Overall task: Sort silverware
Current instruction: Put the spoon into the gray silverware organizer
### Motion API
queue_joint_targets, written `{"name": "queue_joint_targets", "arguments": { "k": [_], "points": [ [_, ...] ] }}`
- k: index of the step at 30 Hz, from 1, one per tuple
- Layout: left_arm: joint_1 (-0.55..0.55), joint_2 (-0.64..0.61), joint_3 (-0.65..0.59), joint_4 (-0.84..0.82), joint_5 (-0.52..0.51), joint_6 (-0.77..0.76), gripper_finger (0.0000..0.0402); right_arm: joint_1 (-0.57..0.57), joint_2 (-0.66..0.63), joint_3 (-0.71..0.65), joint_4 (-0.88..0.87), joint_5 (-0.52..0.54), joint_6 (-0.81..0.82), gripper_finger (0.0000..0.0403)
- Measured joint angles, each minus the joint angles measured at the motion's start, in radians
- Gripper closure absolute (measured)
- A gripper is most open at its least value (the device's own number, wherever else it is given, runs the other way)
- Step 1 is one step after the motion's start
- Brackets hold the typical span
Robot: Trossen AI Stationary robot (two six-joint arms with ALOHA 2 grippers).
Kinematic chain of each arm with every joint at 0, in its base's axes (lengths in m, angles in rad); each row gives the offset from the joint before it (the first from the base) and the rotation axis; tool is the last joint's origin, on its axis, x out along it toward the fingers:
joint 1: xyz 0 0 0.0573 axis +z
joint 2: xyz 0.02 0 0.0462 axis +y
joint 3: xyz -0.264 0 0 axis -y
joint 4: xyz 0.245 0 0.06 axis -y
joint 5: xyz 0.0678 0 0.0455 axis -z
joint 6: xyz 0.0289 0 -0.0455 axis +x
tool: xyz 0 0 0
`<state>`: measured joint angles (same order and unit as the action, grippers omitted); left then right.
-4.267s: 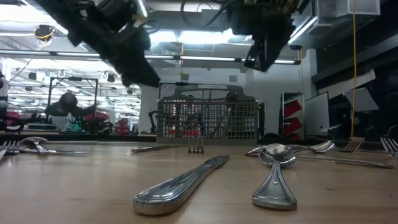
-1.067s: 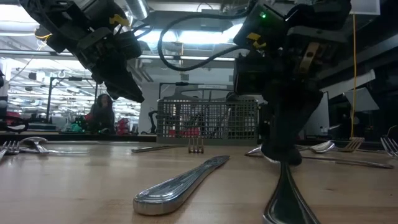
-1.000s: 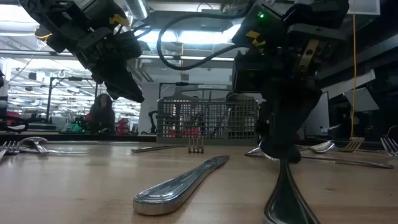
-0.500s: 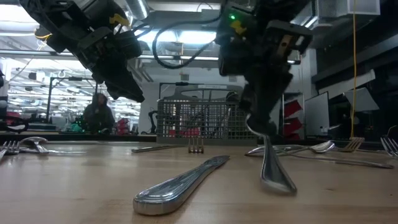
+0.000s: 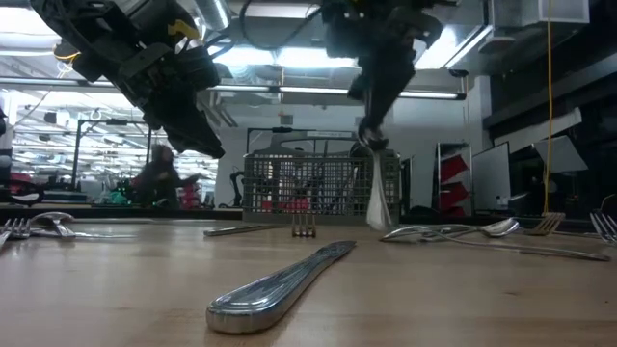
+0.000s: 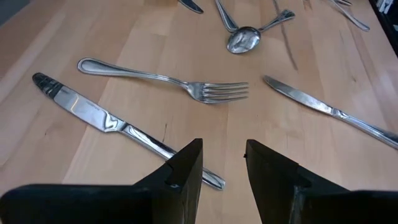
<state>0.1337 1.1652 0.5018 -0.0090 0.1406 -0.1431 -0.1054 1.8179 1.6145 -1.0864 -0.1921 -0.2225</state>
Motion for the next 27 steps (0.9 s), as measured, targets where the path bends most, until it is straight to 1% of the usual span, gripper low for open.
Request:
{"name": "queue_joint_targets", "arguments": {
  "k": [6,13,15,20,24,27],
  "points": [
    [0.0,0.0,0.0,0.017,0.0,0.024,0.0286,-0.053,0.0,0.16,-0.112,0.118,-0.076,0.0398],
    [0.0,0.0,0.001,0.066,-0.001,0.051,0.0286,-0.117,0.0,0.304,-0.196,0.311,-0.153,0.0396],
    [0.0,0.0,0.001,0.075,-0.005,0.06,0.0286,-0.138,0.0,0.345,-0.214,0.34,-0.167,0.0397],
    [0.0,0.0,0.001,0.077,-0.032,0.068,0.0286,-0.194,0.0,0.452,-0.234,0.357,-0.232,0.0395],
    [0.0,0.0,0.001,0.082,-0.05,0.067,0.0286,-0.241,0.0,0.523,-0.238,0.484,-0.31,0.0397],
    [0.0,0.0,0.001,0.083,-0.074,0.05,0.0286,-0.281,0.0,0.549,-0.21,0.522,-0.362,0.0395]
  ]
}}
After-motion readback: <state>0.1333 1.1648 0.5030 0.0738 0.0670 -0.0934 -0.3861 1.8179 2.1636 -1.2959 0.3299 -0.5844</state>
